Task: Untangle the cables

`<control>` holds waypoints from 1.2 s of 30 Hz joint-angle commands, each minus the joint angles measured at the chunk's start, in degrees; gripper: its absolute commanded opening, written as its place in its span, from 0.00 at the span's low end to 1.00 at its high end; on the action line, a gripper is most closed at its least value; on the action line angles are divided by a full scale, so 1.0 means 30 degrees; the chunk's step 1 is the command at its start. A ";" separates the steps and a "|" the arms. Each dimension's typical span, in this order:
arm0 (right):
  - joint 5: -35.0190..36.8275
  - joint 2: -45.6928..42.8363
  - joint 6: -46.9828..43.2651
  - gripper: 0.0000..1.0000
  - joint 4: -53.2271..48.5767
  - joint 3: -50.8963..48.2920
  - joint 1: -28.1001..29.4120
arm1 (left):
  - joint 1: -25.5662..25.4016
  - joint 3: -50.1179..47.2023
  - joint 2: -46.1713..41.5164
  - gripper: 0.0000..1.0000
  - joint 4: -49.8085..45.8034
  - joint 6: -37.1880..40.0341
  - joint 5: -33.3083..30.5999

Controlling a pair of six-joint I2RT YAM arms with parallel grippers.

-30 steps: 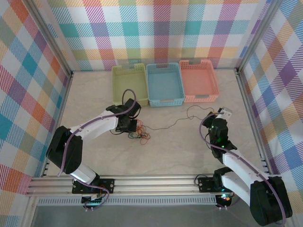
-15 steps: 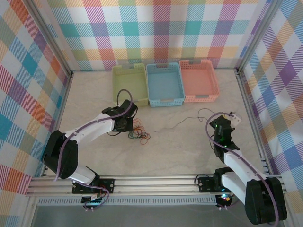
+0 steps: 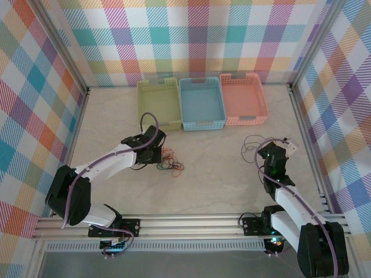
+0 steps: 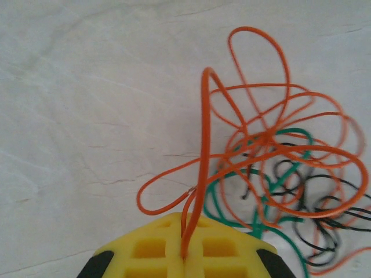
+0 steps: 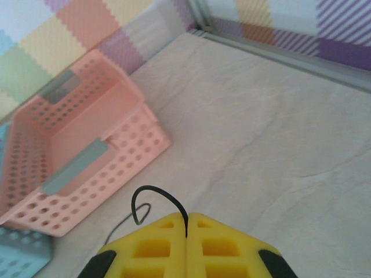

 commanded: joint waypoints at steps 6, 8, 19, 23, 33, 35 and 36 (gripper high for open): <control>-0.7799 -0.1325 -0.0397 0.00 -0.0267 0.2279 -0.0070 | 0.0169 -0.0906 -0.0909 0.00 0.2303 -0.0186 0.2514; -0.9189 -0.1062 -0.0270 0.00 -0.0426 0.3167 -0.0037 | 0.0178 -0.0905 -0.0904 0.00 0.2373 -0.0231 0.2502; -1.1373 0.2651 0.0274 0.00 -0.0761 0.9473 0.0335 | 0.0151 -0.1273 -0.1113 0.00 0.2956 -0.0264 0.2523; -1.1753 0.4929 0.0678 0.00 -0.0825 1.2751 0.0444 | 0.0151 -0.1283 -0.1069 0.00 0.2993 -0.0259 0.2625; -1.1959 1.2191 0.1288 0.00 -0.1550 2.1218 0.1378 | 0.0151 -0.1164 -0.0568 0.00 0.2960 -0.0156 0.2654; -1.1814 1.3744 0.1323 0.00 -0.1585 2.2609 0.1565 | 0.0150 -0.1080 -0.0401 0.00 0.2899 -0.0175 0.2640; -1.1841 1.4568 0.1267 0.00 -0.1657 2.3391 0.1657 | 0.0151 -0.1087 -0.0363 0.00 0.2906 -0.0172 0.2639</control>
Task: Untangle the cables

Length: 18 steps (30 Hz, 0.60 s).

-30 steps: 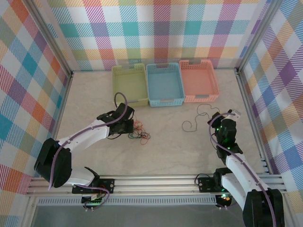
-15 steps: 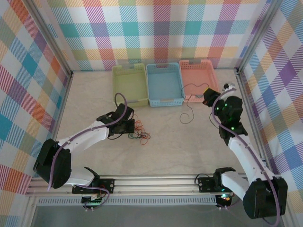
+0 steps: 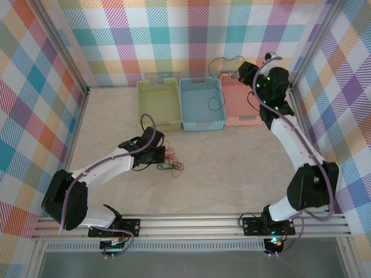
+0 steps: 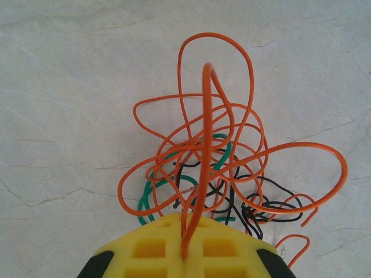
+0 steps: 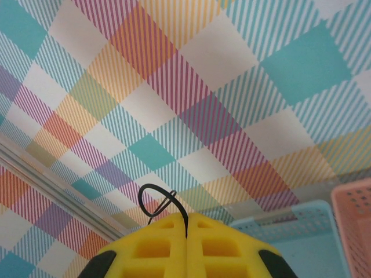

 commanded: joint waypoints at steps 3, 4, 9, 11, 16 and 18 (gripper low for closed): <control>0.0036 0.3745 0.0250 0.00 -0.0564 0.3425 0.0533 | 0.0163 -0.0038 0.0279 0.00 0.0187 -0.0141 0.0137; 0.0141 0.4483 0.0344 0.00 -0.0703 0.4047 0.0620 | 0.0174 0.0001 0.0310 0.00 0.0169 -0.0137 0.0137; 0.0776 0.7481 0.0650 0.01 -0.1281 0.5926 0.1159 | 0.0176 0.0004 0.0362 0.00 0.0149 -0.0137 0.0114; 0.0902 0.8430 0.0598 0.02 -0.1431 0.6313 0.1485 | 0.0180 0.0019 0.0397 0.00 0.0175 -0.0147 0.0124; 0.1657 1.0288 0.0342 0.11 -0.2382 0.6515 0.2470 | 0.0180 0.0015 0.0388 0.00 0.0154 -0.0135 0.0168; 0.1909 1.0733 0.0258 0.18 -0.2625 0.6426 0.2703 | 0.0173 -0.0009 0.0396 0.00 0.0166 -0.0129 0.0164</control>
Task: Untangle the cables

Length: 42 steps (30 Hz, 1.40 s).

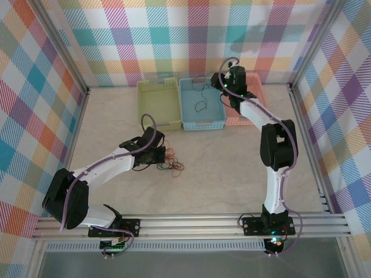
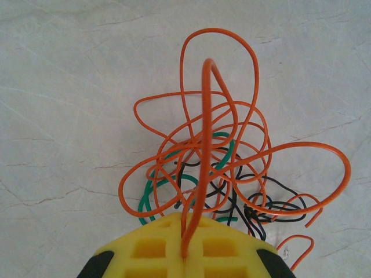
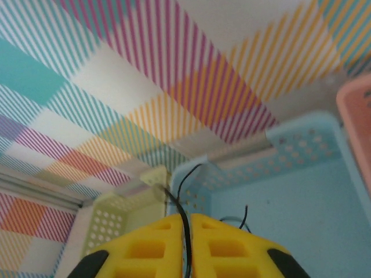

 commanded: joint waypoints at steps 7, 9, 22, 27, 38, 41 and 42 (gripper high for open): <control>0.0564 -0.0227 -0.1176 0.31 -0.1995 -0.0329 0.0502 | 0.0172 -0.0038 0.0184 0.00 0.0242 -0.0053 0.0222; -0.0200 -0.1156 -0.2516 0.31 -0.1775 -0.1205 0.0518 | 0.0173 -0.0031 0.0141 0.00 0.0265 -0.0036 0.0207; -0.5691 -0.9355 -0.7265 0.30 0.5451 -1.4521 0.2641 | 0.0092 -0.1012 -0.1701 0.00 0.1812 0.0139 0.2066; -0.8126 -0.9425 -0.9464 0.32 0.7859 -1.7196 0.4016 | -0.0068 -0.1419 -0.2506 0.00 0.2618 0.0141 0.3318; -1.0639 -0.8634 -1.3595 0.46 1.1352 -1.9218 0.6168 | -0.0404 -0.1977 -0.3416 0.00 0.4252 0.0194 0.5023; -1.1139 -0.8616 -1.4136 0.50 1.1414 -1.9236 0.6550 | -0.0517 -0.1977 -0.3299 0.00 0.4403 0.0159 0.5252; -1.1336 -0.8571 -1.4187 0.51 1.1448 -1.9261 0.6596 | -0.0578 -0.1968 -0.3268 0.00 0.4403 0.0173 0.5240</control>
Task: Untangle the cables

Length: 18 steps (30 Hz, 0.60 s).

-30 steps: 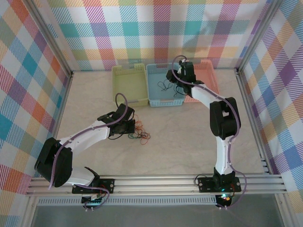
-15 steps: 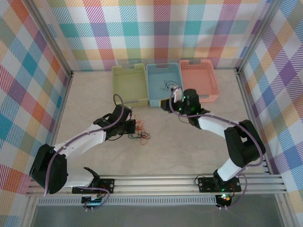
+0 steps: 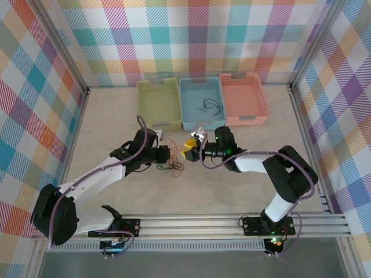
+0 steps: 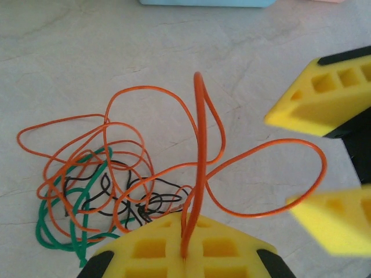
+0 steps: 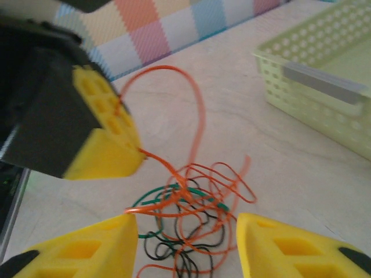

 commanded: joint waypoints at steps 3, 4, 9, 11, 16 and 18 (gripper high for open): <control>-0.1171 -0.0344 -0.1579 0.52 0.1365 -0.0417 0.0251 | -0.0371 -0.0259 -0.0201 0.00 0.0665 0.0036 0.0332; -0.1127 -0.0393 -0.1593 0.53 0.1586 -0.0542 0.0261 | -0.0371 -0.0285 -0.0230 0.00 0.0709 0.0058 0.0290; -0.0286 -0.0248 -0.1878 0.54 0.0493 -0.0168 0.0408 | -0.0442 -0.0364 -0.0143 0.00 0.0925 0.0051 0.0542; 0.0535 -0.0307 -0.1878 0.51 0.0366 -0.0087 0.0410 | -0.0495 -0.0343 -0.0110 0.00 0.1007 0.0037 0.0713; 0.2103 -0.0312 -0.1673 0.38 0.0196 -0.0001 0.0408 | -0.0693 -0.0369 -0.0204 0.00 0.1133 0.0144 0.0788; 0.2161 -0.0283 -0.1544 0.35 0.0276 0.0070 0.0412 | -0.0722 -0.0370 -0.0179 0.00 0.1247 0.0149 0.0942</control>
